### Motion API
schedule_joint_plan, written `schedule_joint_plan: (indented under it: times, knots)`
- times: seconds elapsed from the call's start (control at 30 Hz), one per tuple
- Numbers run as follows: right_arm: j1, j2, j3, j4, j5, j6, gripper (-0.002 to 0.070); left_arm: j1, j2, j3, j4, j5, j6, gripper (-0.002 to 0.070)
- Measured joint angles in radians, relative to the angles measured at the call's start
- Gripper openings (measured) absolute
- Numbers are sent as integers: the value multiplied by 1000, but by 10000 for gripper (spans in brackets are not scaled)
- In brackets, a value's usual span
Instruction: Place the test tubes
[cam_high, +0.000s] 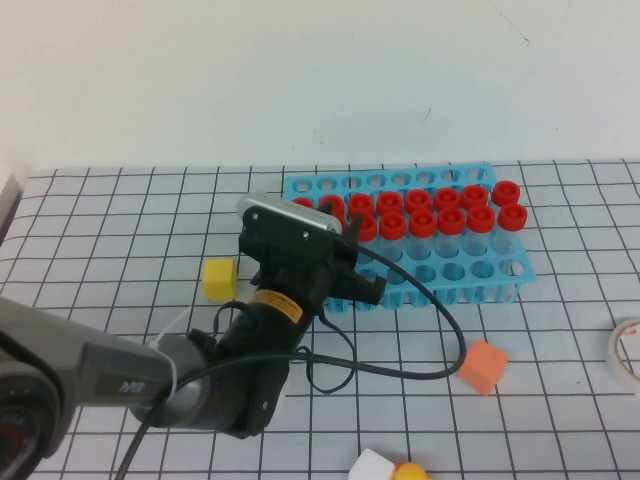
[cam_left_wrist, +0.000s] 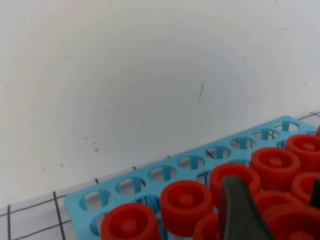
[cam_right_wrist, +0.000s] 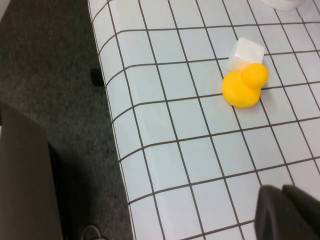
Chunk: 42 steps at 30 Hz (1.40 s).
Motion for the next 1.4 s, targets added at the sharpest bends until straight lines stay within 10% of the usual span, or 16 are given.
schedule_joint_plan:
  times: [0.4, 0.6, 0.73, 0.9, 1.1, 1.4]
  knots:
    - [0, 0, 0, 0, 0, 0, -1, 0, 18, 0, -1, -6, 5, 256]
    - [0, 0, 0, 0, 0, 0, -1, 0, 0, 0, 1, 0, 19, 465]
    - [0, 0, 0, 0, 0, 0, -1, 0, -55, 0, -5, 10, 70, 480]
    - [0, 0, 0, 0, 0, 0, -1, 0, -196, 0, -56, 119, 204, 372]
    - [0, 0, 0, 0, 0, 0, -1, 0, -521, 0, -209, 439, 497, 67]
    - [0, 0, 0, 0, 0, 0, -1, 0, -891, 0, -385, 801, 913, 4]
